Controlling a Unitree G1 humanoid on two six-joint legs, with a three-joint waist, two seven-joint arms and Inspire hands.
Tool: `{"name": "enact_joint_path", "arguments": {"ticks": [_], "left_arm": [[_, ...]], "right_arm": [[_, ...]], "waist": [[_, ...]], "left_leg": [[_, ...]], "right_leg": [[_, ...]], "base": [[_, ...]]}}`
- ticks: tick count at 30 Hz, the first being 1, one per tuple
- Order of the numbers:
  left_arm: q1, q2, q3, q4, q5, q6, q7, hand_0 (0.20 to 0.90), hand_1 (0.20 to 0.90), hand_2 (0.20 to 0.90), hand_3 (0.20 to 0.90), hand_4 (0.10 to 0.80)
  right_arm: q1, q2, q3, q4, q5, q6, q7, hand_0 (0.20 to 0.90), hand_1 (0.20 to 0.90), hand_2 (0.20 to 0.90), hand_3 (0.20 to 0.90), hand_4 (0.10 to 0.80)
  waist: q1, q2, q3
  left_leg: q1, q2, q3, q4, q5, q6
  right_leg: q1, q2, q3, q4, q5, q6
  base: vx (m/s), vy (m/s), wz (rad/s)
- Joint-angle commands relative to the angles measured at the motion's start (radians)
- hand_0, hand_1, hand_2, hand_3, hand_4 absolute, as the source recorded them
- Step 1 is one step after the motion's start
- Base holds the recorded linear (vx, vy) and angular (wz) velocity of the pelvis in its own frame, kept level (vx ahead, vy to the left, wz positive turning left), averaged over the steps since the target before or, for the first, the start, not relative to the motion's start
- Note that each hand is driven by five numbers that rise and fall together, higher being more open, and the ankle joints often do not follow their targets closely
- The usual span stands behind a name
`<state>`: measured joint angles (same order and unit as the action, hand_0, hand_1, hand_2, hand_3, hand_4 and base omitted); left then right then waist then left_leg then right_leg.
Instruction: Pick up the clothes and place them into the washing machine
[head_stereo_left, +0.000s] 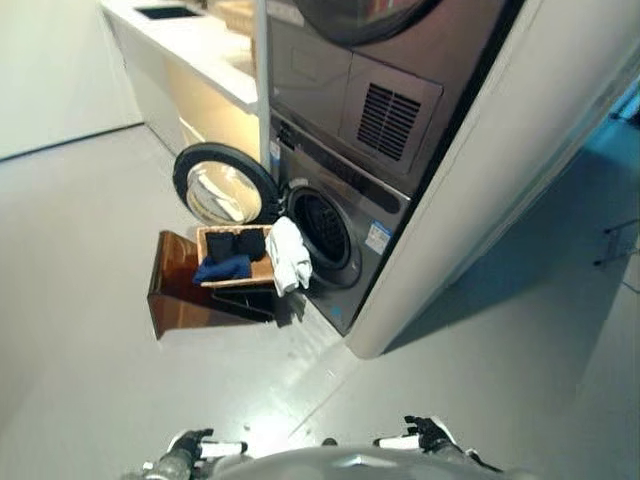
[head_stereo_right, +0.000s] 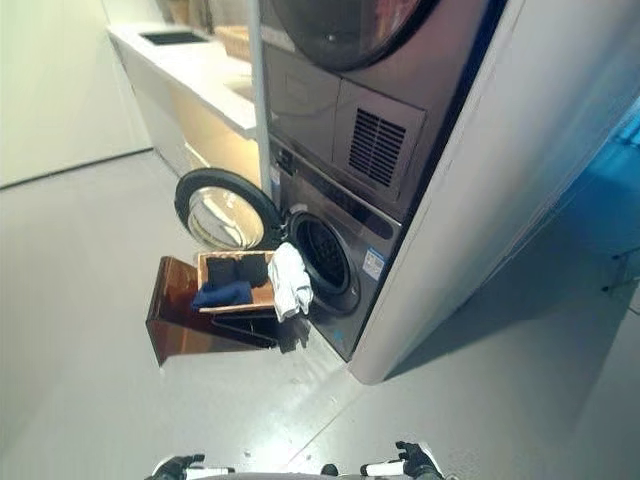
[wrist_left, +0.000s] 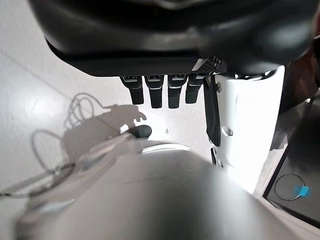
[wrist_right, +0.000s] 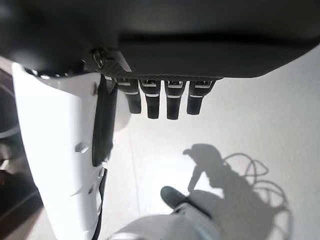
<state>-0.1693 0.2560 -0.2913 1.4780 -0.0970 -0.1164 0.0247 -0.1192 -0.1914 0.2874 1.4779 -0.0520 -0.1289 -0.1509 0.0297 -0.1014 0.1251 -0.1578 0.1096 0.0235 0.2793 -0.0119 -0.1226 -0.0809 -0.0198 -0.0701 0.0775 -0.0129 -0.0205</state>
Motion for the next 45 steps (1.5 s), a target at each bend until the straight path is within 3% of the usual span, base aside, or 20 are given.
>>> {"name": "enact_joint_path", "arguments": {"ticks": [1, 3, 6, 8, 10, 11, 13, 14, 15, 17, 19, 20, 21, 22, 23, 25, 29, 35, 36, 45], "left_arm": [[-0.036, -0.053, 0.002, -0.021, -0.035, -0.020, 0.039, 0.900, 0.900, 0.900, 0.900, 0.800], [-0.021, -0.063, 0.006, -0.012, -0.046, -0.024, 0.044, 0.900, 0.900, 0.900, 0.900, 0.800], [-0.004, -0.066, 0.011, -0.006, -0.055, -0.020, 0.045, 0.900, 0.900, 0.900, 0.900, 0.800], [0.001, -0.060, 0.022, -0.006, -0.063, -0.023, 0.044, 0.900, 0.900, 0.900, 0.900, 0.800], [-0.013, -0.034, 0.042, -0.011, -0.085, -0.025, 0.043, 0.900, 0.900, 0.900, 0.900, 0.800], [-0.013, -0.034, 0.042, -0.011, -0.085, -0.025, 0.043, 0.900, 0.900, 0.900, 0.900, 0.800], [-0.030, -0.014, 0.041, -0.015, -0.084, -0.027, 0.044, 0.900, 0.900, 0.900, 0.900, 0.800], [-0.030, -0.008, 0.029, -0.020, -0.074, -0.027, 0.042, 0.900, 0.900, 0.900, 0.900, 0.800], [-0.030, -0.008, 0.029, -0.020, -0.074, -0.027, 0.042, 0.900, 0.900, 0.900, 0.900, 0.800], [-0.027, -0.010, 0.005, -0.024, -0.044, -0.029, 0.034, 0.900, 0.900, 0.900, 0.900, 0.800], [-0.027, -0.010, -0.002, -0.027, -0.035, -0.028, 0.031, 0.900, 0.900, 0.900, 0.900, 0.800], [-0.032, -0.004, -0.005, -0.031, -0.028, -0.024, 0.022, 0.900, 0.900, 0.900, 0.900, 0.800], [-0.032, -0.004, -0.005, -0.031, -0.028, -0.024, 0.022, 0.900, 0.900, 0.900, 0.900, 0.800], [-0.039, -0.001, -0.005, -0.030, -0.019, -0.022, 0.016, 0.900, 0.900, 0.900, 0.900, 0.800], [-0.040, 0.012, -0.002, -0.024, -0.007, -0.016, 0.005, 0.900, 0.900, 0.900, 0.900, 0.800], [-0.039, 0.014, -0.003, -0.016, -0.006, -0.016, 0.006, 0.900, 0.900, 0.900, 0.900, 0.800], [-0.041, 0.009, -0.012, 0.006, -0.017, -0.027, 0.017, 0.900, 0.900, 0.900, 0.900, 0.800], [-0.008, -0.017, 0.012, 0.010, -0.030, -0.024, 0.012, 0.900, 0.900, 0.900, 0.900, 0.800], [0.000, -0.057, -0.061, -0.008, 0.027, -0.037, -0.001, 0.900, 0.900, 0.900, 0.900, 0.800], [-0.025, -0.045, -0.061, -0.015, 0.034, -0.036, -0.015, 0.900, 0.900, 0.900, 0.900, 0.800]], "right_arm": [[0.004, -0.071, 0.025, 0.050, -0.016, 0.031, -0.012, 0.900, 0.900, 0.900, 0.900, 0.800], [0.023, -0.083, 0.008, 0.063, -0.004, 0.031, -0.018, 0.900, 0.900, 0.900, 0.900, 0.800], [0.040, -0.086, -0.018, 0.074, 0.020, 0.036, -0.017, 0.900, 0.900, 0.900, 0.900, 0.800], [0.042, -0.084, -0.024, 0.078, 0.024, 0.039, -0.015, 0.900, 0.900, 0.900, 0.900, 0.800], [0.036, -0.076, -0.039, 0.069, 0.042, 0.038, -0.010, 0.900, 0.900, 0.900, 0.900, 0.800], [0.036, -0.076, -0.039, 0.069, 0.042, 0.038, -0.010, 0.900, 0.900, 0.900, 0.900, 0.800], [0.024, -0.053, -0.027, 0.050, 0.040, 0.035, -0.006, 0.900, 0.900, 0.900, 0.900, 0.800], [0.006, -0.039, -0.010, 0.023, 0.040, 0.030, -0.006, 0.900, 0.900, 0.900, 0.900, 0.800], [0.006, -0.039, -0.010, 0.023, 0.040, 0.030, -0.006, 0.900, 0.900, 0.900, 0.900, 0.800], [0.002, -0.030, -0.007, 0.001, 0.052, 0.026, -0.002, 0.900, 0.900, 0.900, 0.900, 0.800], [0.003, -0.032, -0.005, 0.003, 0.049, 0.027, 0.000, 0.900, 0.900, 0.900, 0.900, 0.800], [0.002, -0.032, -0.007, 0.003, 0.052, 0.027, 0.004, 0.900, 0.900, 0.900, 0.900, 0.800], [0.002, -0.032, -0.007, 0.003, 0.052, 0.027, 0.004, 0.900, 0.900, 0.900, 0.900, 0.800], [0.002, -0.028, -0.008, 0.008, 0.056, 0.026, 0.010, 0.900, 0.900, 0.900, 0.900, 0.800], [0.021, -0.020, -0.021, 0.015, 0.066, 0.024, 0.018, 0.900, 0.900, 0.900, 0.900, 0.800], [0.034, -0.016, -0.035, 0.019, 0.073, 0.027, 0.021, 0.900, 0.900, 0.900, 0.900, 0.800], [0.063, -0.017, -0.081, 0.034, 0.071, 0.037, 0.026, 0.900, 0.900, 0.900, 0.900, 0.800], [0.075, -0.025, -0.075, 0.038, 0.042, 0.037, 0.023, 0.900, 0.900, 0.900, 0.900, 0.800], [0.069, -0.046, -0.074, 0.028, 0.039, 0.035, 0.017, 0.900, 0.900, 0.900, 0.900, 0.800], [0.038, -0.075, -0.062, 0.025, 0.047, 0.022, 0.024, 0.900, 0.900, 0.900, 0.900, 0.800]], "waist": [[-0.002, 0.022, 0.042], [0.014, 0.038, 0.028], [0.020, 0.040, 0.008], [0.030, 0.038, -0.004], [0.039, 0.002, -0.030], [0.039, 0.003, -0.031], [0.051, -0.020, -0.039], [0.058, -0.040, -0.048], [0.059, -0.040, -0.048], [0.057, -0.049, -0.057], [0.056, -0.042, -0.053], [0.037, -0.019, -0.033], [0.037, -0.019, -0.033], [0.013, 0.000, -0.019], [-0.014, 0.033, 0.009], [-0.021, 0.044, 0.015], [-0.053, 0.029, 0.022], [-0.057, 0.009, -0.013], [-0.068, 0.017, -0.038], [-0.068, 0.046, -0.047]], "left_leg": [[-0.055, -0.065, 0.035, -0.059, 0.030, 0.082], [-0.089, -0.055, 0.073, -0.275, 0.111, 0.075], [-0.106, -0.051, 0.127, -0.329, 0.141, 0.074], [-0.092, -0.053, 0.123, -0.336, 0.135, 0.083], [-0.112, -0.081, 0.151, -0.239, 0.089, 0.107], [-0.115, -0.079, 0.151, -0.238, 0.089, 0.107], [-0.106, -0.084, 0.184, -0.209, 0.056, 0.122], [-0.097, -0.097, 0.205, -0.202, 0.025, 0.141], [-0.097, -0.097, 0.205, -0.202, 0.025, 0.141], [-0.062, -0.128, 0.217, -0.204, -0.018, 0.176], [-0.043, -0.142, 0.218, -0.206, -0.036, 0.193], [0.002, -0.148, 0.196, -0.230, -0.041, 0.205], [0.002, -0.148, 0.196, -0.230, -0.041, 0.205], [0.036, -0.149, 0.179, -0.253, -0.041, 0.207], [0.106, -0.130, 0.154, -0.287, -0.037, 0.194], [0.137, -0.118, 0.149, -0.296, -0.043, 0.184], [0.243, -0.118, 0.123, -0.270, -0.120, 0.150], [0.314, -0.066, 0.102, -0.239, -0.152, 0.121], [0.317, -0.062, 0.083, -0.279, -0.131, 0.115], [0.321, -0.064, 0.068, -0.367, -0.092, 0.109]], "right_leg": [[0.130, 0.004, 0.037, -0.045, -0.076, 0.024], [0.172, 0.014, 0.038, -0.076, -0.093, 0.040], [0.223, 0.002, 0.037, -0.097, -0.126, 0.060], [0.236, -0.006, 0.043, -0.095, -0.139, 0.066], [0.248, -0.071, 0.035, -0.069, -0.137, 0.101], [0.245, -0.070, 0.035, -0.069, -0.136, 0.101], [0.232, -0.095, 0.052, -0.039, -0.092, 0.124], [0.214, -0.124, 0.074, -0.012, -0.010, 0.151], [0.214, -0.124, 0.075, -0.012, -0.010, 0.151], [0.188, -0.143, 0.104, 0.087, 0.108, 0.161], [0.171, -0.148, 0.103, 0.161, 0.153, 0.158], [0.101, -0.102, 0.125, 0.303, 0.154, 0.142], [0.101, -0.102, 0.125, 0.303, 0.154, 0.142], [0.047, -0.049, 0.157, 0.360, 0.121, 0.133], [-0.043, -0.010, 0.122, 0.331, -0.028, 0.105], [-0.041, -0.034, 0.086, 0.241, -0.049, 0.100], [-0.122, -0.108, 0.140, -0.086, 0.118, 0.145], [-0.068, -0.060, 0.106, 0.010, 0.078, 0.119], [-0.041, -0.054, 0.084, -0.031, 0.086, 0.114], [-0.064, -0.048, 0.069, -0.021, 0.069, 0.115]], "base": [[0.177, 0.093, 0.29], [0.248, 0.138, 0.24], [0.296, 0.207, 0.35], [0.361, 0.284, -0.02], [0.420, 0.348, -0.46], [0.227, 0.171, -0.51], [0.287, 0.221, -0.51], [0.264, 0.226, -0.54], [0.265, 0.250, -0.44], [0.280, 0.287, -0.27], [0.244, 0.297, -0.15], [0.205, 0.273, -0.08], [0.181, 0.231, 0.04], [0.248, 0.166, 0.12], [0.248, 0.165, 0.21], [0.258, 0.016, 0.27], [0.383, -0.117, 0.37], [0.254, -0.204, 0.62], [0.194, -0.188, 0.39], [0.054, -0.030, 0.02]]}}
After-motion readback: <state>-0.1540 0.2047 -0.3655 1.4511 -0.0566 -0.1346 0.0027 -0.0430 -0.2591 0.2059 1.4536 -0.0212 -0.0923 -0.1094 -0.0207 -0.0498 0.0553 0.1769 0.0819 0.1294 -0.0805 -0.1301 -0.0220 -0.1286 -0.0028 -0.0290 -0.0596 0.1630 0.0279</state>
